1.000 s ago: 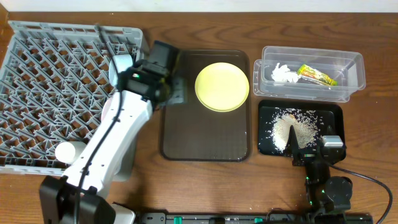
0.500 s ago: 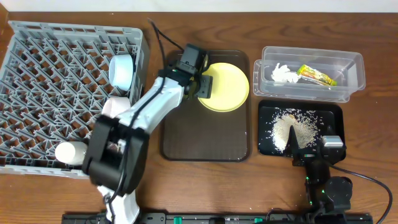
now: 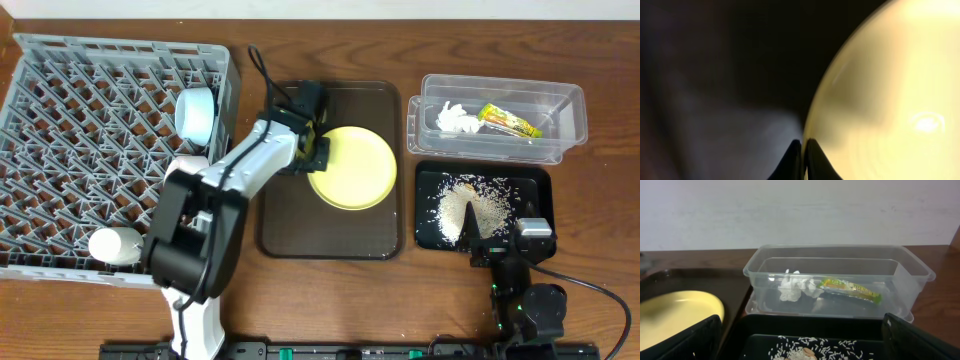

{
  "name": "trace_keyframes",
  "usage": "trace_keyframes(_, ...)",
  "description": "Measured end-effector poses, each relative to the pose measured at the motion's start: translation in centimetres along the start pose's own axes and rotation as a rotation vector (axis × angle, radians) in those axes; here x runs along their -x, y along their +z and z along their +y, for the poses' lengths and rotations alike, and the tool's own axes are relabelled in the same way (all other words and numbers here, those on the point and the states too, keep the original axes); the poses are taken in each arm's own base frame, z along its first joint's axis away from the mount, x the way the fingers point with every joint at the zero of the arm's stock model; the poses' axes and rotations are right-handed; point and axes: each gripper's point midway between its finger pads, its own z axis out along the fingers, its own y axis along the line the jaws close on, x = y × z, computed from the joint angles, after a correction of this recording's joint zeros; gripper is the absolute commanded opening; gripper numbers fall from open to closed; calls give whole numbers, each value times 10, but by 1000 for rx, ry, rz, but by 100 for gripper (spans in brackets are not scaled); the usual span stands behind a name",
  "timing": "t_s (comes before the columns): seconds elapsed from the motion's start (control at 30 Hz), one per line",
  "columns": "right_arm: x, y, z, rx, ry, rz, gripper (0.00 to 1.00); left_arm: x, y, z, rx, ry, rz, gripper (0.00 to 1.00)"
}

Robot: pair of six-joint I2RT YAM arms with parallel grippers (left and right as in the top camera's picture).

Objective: Sort waste into correct bins and load items into the dishwasher
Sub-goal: 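Reach the left gripper to the yellow plate edge and grasp, then lift the yellow plate and stand it in the rack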

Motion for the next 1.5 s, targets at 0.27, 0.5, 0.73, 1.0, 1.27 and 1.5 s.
trace_keyframes(0.27, 0, 0, 0, 0, 0, 0, 99, 55, -191, 89, 447, 11, -436, 6)
trace_keyframes(0.5, 0, 0, 0, 0, 0, 0, 99, 37, -311, 156, 971, 60, -526, 6)
trace_keyframes(0.73, 0, 0, 0, 0, 0, 0, 99, 45, -314, 227, 1254, 75, -325, 6)
trace_keyframes(1.0, 0, 0, 0, 0, 0, 0, 99, 36, -313, 272, 1335, 52, -194, 6)
trace_keyframes(1.27, 0, 0, 0, 0, 0, 0, 99, 37, -268, 292, 1329, 91, -68, 6)
trace_keyframes(1.5, 0, 0, 0, 0, 0, 0, 99, 42, -226, 298, 1304, 153, 20, 8)
